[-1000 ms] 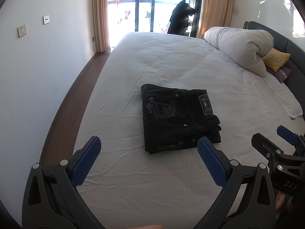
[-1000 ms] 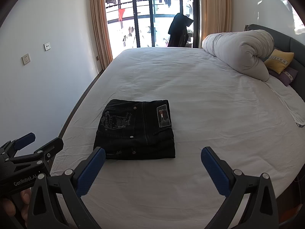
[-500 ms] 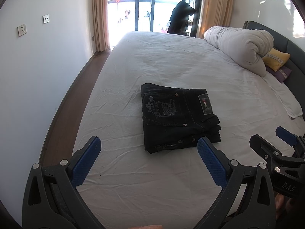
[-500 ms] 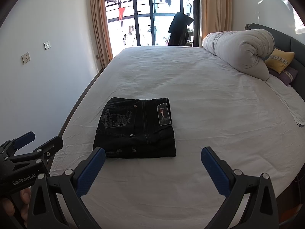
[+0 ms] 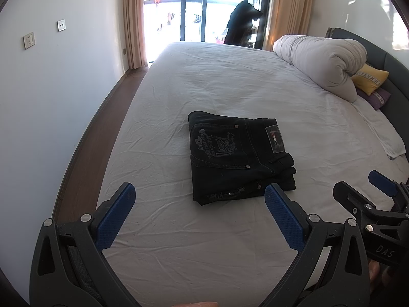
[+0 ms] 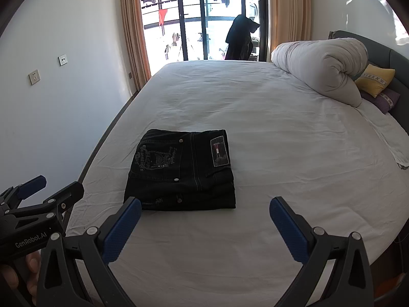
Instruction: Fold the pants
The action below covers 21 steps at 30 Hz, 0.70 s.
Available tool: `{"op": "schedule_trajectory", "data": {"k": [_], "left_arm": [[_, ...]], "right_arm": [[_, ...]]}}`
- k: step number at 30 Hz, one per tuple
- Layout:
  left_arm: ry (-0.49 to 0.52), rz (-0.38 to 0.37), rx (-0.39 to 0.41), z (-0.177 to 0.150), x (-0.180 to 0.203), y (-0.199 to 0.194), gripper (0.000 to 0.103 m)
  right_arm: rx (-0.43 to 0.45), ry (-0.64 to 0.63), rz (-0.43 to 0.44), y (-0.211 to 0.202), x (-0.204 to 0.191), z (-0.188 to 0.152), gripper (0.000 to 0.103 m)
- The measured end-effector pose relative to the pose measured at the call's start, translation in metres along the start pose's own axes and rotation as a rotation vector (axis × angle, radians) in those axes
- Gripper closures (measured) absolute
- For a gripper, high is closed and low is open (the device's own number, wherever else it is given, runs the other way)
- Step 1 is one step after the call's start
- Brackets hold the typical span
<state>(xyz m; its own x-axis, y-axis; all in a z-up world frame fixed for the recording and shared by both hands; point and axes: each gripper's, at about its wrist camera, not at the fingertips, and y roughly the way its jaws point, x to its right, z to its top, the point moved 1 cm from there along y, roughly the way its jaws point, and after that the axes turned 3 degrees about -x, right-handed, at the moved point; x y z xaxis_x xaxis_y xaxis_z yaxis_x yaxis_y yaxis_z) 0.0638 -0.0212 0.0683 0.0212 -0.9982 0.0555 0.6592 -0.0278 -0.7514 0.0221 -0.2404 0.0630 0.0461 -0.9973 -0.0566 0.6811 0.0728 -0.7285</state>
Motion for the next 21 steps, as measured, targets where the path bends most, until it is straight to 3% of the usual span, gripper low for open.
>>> {"op": "schedule_trajectory", "data": {"k": [21], "left_arm": [[-0.002,0.007,-0.018,-0.0023,-0.0005,0.0046,0.000]], "right_arm": [[-0.007,-0.001,0.002,0.0030,0.0015,-0.0043,0.000]]}}
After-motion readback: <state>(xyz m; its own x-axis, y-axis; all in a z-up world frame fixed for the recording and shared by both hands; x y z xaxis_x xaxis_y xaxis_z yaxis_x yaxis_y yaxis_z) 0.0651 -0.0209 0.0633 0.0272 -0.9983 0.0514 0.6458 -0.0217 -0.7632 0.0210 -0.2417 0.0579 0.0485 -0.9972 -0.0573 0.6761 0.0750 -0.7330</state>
